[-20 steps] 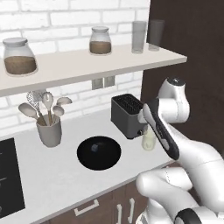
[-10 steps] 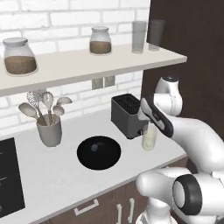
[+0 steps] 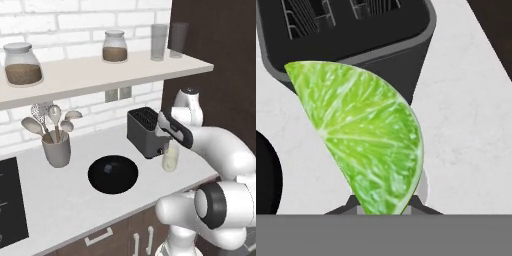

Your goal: Grab a lemon wedge from the fridge and one ice cube from the ice bowl, and put them in the glass of lemonade.

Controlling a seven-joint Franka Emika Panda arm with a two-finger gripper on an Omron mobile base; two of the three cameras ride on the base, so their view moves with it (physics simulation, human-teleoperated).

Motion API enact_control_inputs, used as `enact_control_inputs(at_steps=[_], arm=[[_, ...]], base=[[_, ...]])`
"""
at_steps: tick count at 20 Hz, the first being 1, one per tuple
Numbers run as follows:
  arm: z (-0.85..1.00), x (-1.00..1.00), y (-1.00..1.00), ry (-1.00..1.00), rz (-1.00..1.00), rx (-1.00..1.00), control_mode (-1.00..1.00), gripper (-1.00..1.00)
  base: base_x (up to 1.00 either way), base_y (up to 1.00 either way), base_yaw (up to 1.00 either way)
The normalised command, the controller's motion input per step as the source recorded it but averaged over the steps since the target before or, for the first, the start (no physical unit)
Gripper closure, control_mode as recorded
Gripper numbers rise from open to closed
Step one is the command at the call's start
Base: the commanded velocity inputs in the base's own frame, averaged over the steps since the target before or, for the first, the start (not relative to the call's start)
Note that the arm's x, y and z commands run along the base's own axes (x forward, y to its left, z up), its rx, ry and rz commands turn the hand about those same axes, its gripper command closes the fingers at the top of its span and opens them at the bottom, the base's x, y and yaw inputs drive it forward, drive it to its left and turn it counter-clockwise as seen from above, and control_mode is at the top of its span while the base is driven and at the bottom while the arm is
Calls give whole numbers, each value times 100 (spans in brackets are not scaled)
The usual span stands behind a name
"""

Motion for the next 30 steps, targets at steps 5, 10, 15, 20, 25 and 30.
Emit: enact_control_inputs(at_steps=[5,10,15,20,25,30], arm=[[-17,-18,-24,-10,0,0,-100,100],[0,-25,13,-12,0,0,-100,100],[-7,-20,3,-6,0,0,-100,100],[-11,0,-15,0,0,0,-100,100],[-2,-7,0,0,0,0,-100,100],[-1,-6,0,0,0,0,-100,100]], base=[[0,0,0],[0,0,0],[0,0,0],[0,0,0],[0,0,0],[0,0,0]])
